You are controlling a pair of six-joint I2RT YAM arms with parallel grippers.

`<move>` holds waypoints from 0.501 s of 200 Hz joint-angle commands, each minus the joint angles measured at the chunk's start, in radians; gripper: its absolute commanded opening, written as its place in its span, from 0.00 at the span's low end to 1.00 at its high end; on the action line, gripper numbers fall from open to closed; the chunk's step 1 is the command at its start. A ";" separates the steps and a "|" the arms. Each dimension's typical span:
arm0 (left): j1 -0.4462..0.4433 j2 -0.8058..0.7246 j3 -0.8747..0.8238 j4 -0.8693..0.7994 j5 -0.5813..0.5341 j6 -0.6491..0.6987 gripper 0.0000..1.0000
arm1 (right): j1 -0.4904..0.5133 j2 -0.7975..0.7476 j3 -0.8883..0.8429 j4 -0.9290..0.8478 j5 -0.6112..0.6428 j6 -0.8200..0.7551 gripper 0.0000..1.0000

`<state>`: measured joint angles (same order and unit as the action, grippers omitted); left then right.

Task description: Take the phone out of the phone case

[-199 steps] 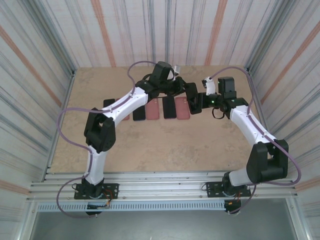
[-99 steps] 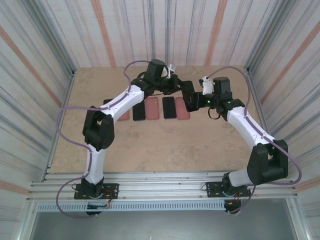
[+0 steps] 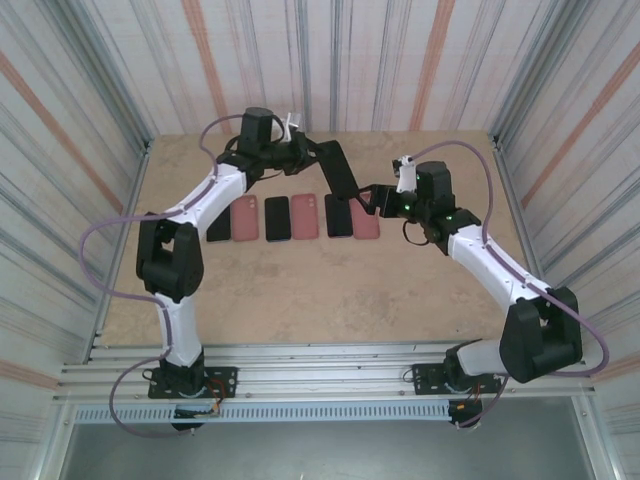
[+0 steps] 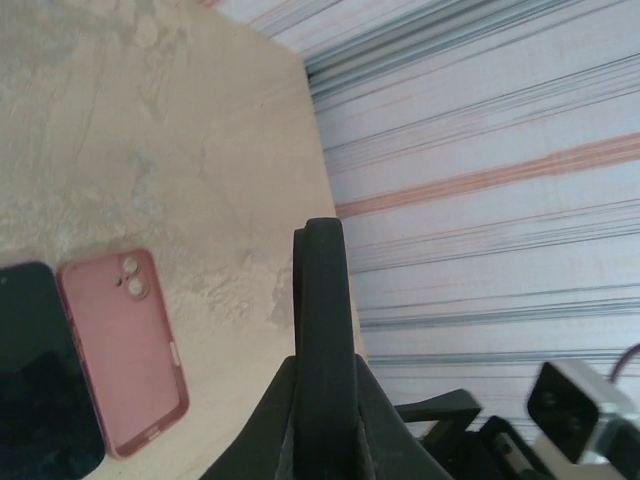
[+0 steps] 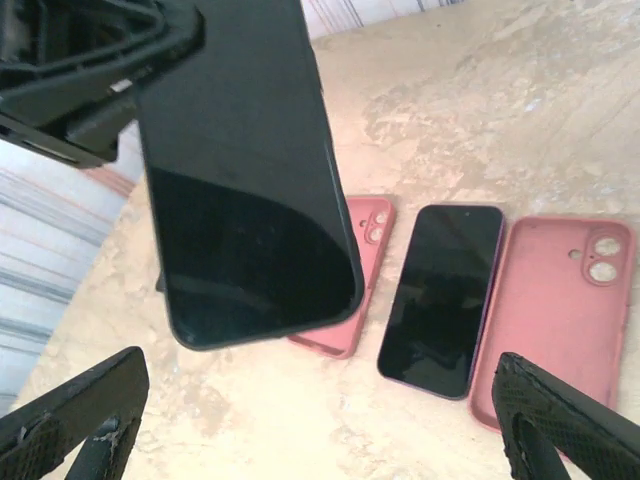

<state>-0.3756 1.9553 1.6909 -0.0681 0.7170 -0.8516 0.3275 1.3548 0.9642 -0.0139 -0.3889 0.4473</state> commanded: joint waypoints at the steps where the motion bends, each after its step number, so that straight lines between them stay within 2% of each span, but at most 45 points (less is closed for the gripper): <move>1: -0.001 -0.082 -0.024 0.155 0.070 -0.065 0.01 | 0.010 -0.001 -0.050 0.172 0.002 0.191 0.86; 29: 0.003 -0.105 -0.026 0.153 0.042 -0.068 0.02 | 0.059 -0.010 -0.120 0.323 0.065 0.303 0.82; 63: 0.012 -0.092 -0.057 0.252 0.060 -0.177 0.03 | 0.104 0.001 -0.218 0.581 0.096 0.462 0.71; 100: 0.010 -0.109 -0.102 0.312 0.067 -0.233 0.03 | 0.144 0.046 -0.262 0.763 0.138 0.554 0.57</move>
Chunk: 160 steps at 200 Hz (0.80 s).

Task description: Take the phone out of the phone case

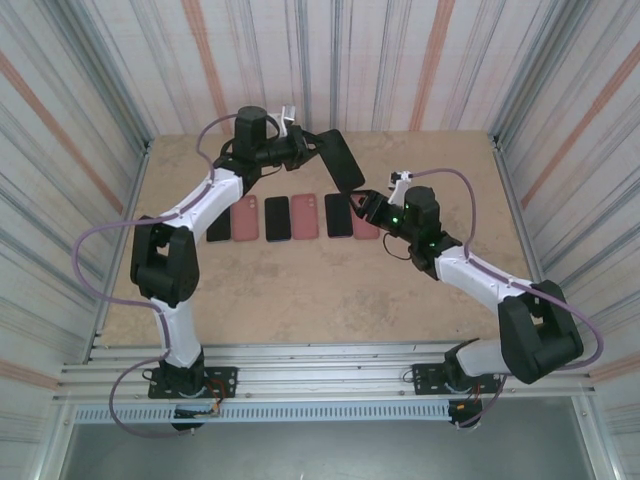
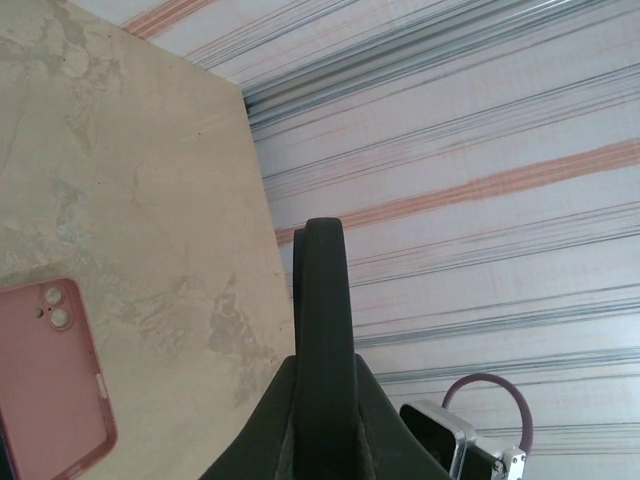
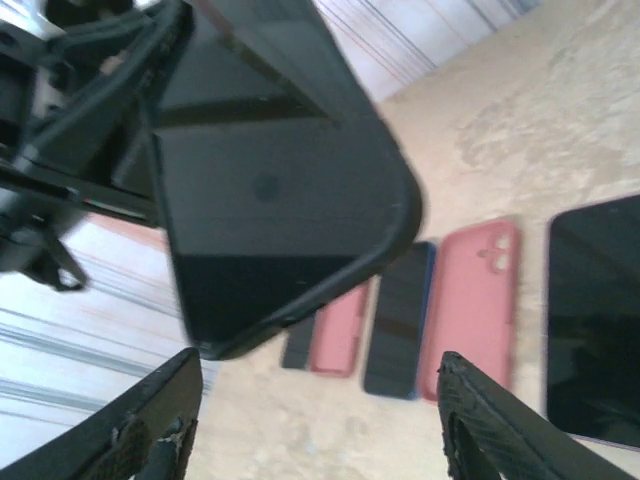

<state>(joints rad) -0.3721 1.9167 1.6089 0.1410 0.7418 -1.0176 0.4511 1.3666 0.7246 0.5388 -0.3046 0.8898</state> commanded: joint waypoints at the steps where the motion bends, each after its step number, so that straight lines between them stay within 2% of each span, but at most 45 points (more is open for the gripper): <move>1: 0.007 -0.071 -0.020 0.104 0.042 -0.067 0.03 | 0.021 0.037 -0.023 0.214 0.054 0.115 0.57; 27: 0.007 -0.082 -0.045 0.119 0.036 -0.084 0.03 | 0.031 0.093 -0.017 0.335 0.026 0.168 0.50; 46: 0.006 -0.079 -0.049 0.155 0.036 -0.115 0.03 | 0.035 0.121 -0.015 0.363 0.013 0.197 0.42; 89: 0.007 -0.079 -0.049 0.161 0.019 -0.133 0.03 | 0.034 0.150 -0.030 0.462 -0.001 0.224 0.32; 160: 0.006 -0.074 -0.054 0.230 0.027 -0.205 0.01 | 0.009 0.200 -0.030 0.561 -0.014 0.271 0.23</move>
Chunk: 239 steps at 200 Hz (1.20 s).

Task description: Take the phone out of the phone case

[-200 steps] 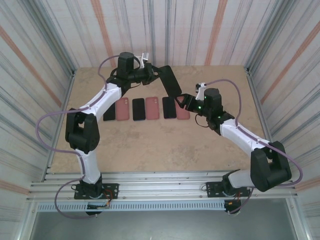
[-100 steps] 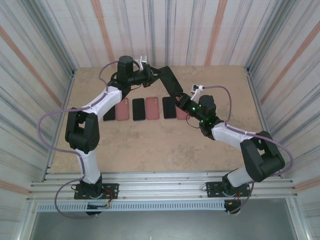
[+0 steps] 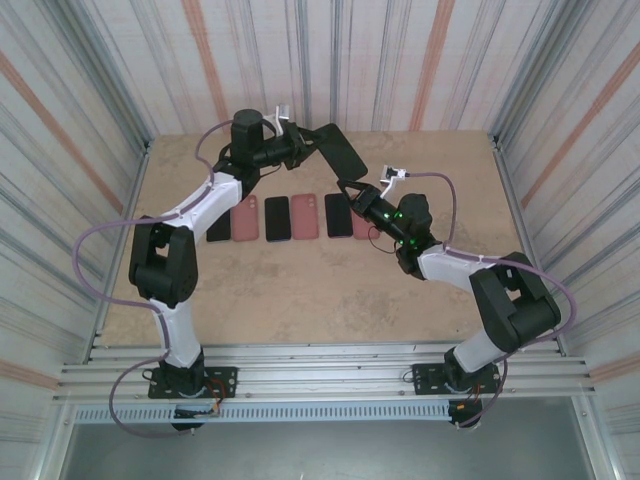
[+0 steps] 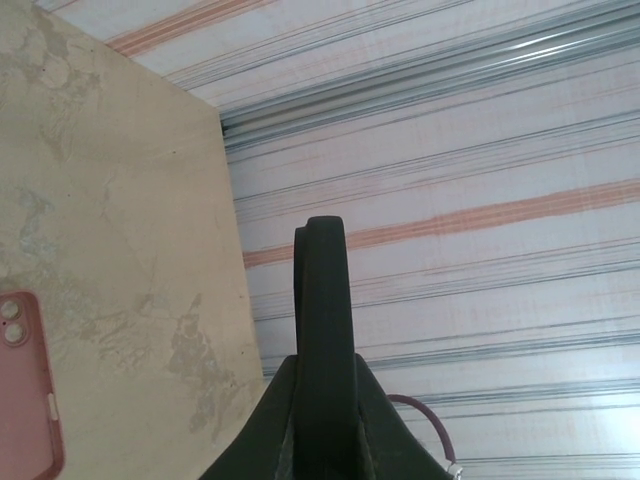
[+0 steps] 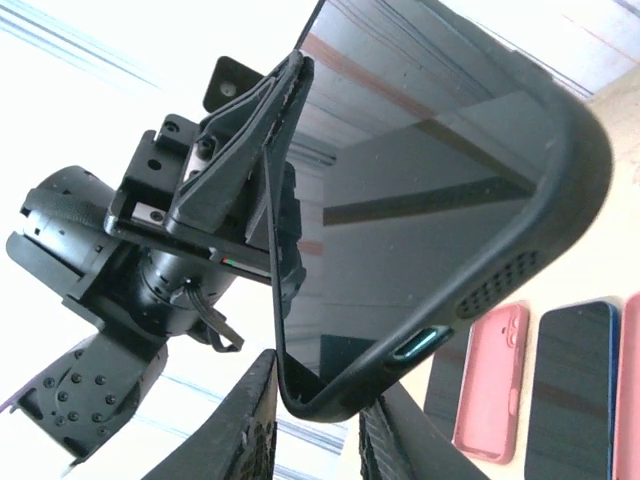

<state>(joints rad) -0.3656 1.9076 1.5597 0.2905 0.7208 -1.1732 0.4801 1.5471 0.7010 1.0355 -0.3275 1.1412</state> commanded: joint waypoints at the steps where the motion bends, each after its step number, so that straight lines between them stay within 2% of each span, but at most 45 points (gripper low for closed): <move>1: -0.001 -0.065 -0.004 0.081 0.048 -0.050 0.01 | -0.021 0.019 -0.005 0.066 0.008 0.020 0.23; 23: -0.001 -0.069 -0.013 0.095 0.050 -0.063 0.01 | -0.029 0.019 0.004 0.064 -0.011 0.020 0.17; 56: -0.002 -0.073 -0.026 0.141 0.055 -0.104 0.00 | -0.050 0.022 0.003 0.071 -0.019 0.060 0.16; 112: -0.001 -0.083 -0.044 0.159 0.046 -0.115 0.00 | -0.070 0.038 0.028 0.118 -0.084 0.057 0.25; 180: -0.006 -0.090 -0.042 0.186 0.044 -0.159 0.00 | -0.079 0.063 0.042 0.139 -0.111 0.071 0.16; 209: -0.009 -0.102 -0.052 0.209 0.053 -0.198 0.00 | -0.095 0.051 0.043 0.079 -0.129 0.039 0.11; 239: -0.013 -0.149 -0.099 0.217 0.063 -0.224 0.00 | -0.123 0.023 0.057 -0.056 -0.181 -0.085 0.11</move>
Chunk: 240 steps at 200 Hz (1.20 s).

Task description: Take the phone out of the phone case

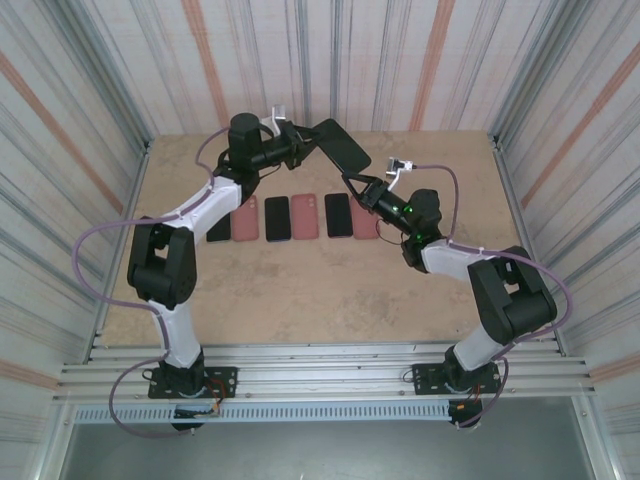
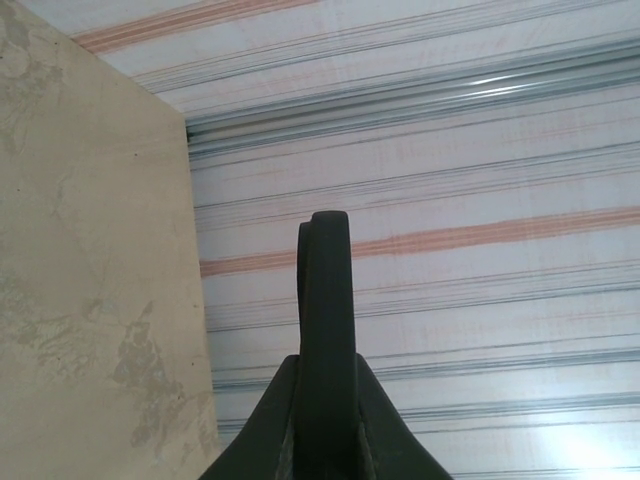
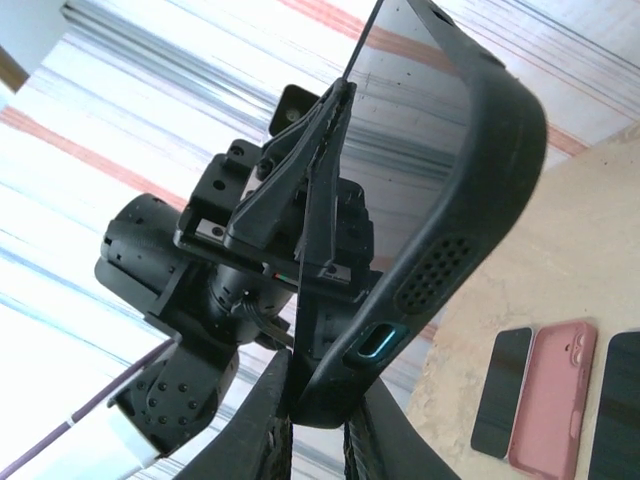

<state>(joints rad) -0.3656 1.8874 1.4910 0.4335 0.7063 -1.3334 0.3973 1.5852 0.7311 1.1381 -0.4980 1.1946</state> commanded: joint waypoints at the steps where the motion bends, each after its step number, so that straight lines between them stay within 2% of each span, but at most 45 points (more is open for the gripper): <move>1: -0.013 -0.131 -0.033 0.076 0.078 -0.066 0.00 | -0.042 -0.016 0.027 -0.162 -0.011 -0.141 0.11; 57: -0.023 -0.170 -0.067 0.155 0.080 -0.150 0.00 | -0.073 -0.015 0.053 -0.229 -0.076 -0.263 0.11; 100: -0.030 -0.186 -0.078 0.231 0.077 -0.209 0.00 | -0.080 0.019 0.091 -0.240 -0.106 -0.290 0.11; 133: -0.030 -0.206 -0.084 0.228 0.077 -0.204 0.00 | -0.090 0.023 0.115 -0.276 -0.109 -0.314 0.11; 160: -0.029 -0.223 -0.086 0.150 0.074 -0.132 0.00 | -0.099 0.025 0.122 -0.237 -0.118 -0.281 0.12; 201: -0.018 -0.192 -0.074 0.127 0.112 -0.006 0.00 | -0.111 -0.021 0.133 -0.307 -0.166 -0.326 0.31; 221: -0.006 -0.175 -0.053 0.100 0.166 0.097 0.00 | -0.126 -0.061 0.146 -0.427 -0.209 -0.394 0.37; 240: 0.010 -0.169 -0.040 0.131 0.208 0.172 0.00 | -0.142 -0.102 0.167 -0.572 -0.278 -0.486 0.51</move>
<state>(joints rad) -0.3641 1.7771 1.3983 0.5022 0.7185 -1.2900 0.3000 1.5402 0.8505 0.7933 -0.7593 0.8394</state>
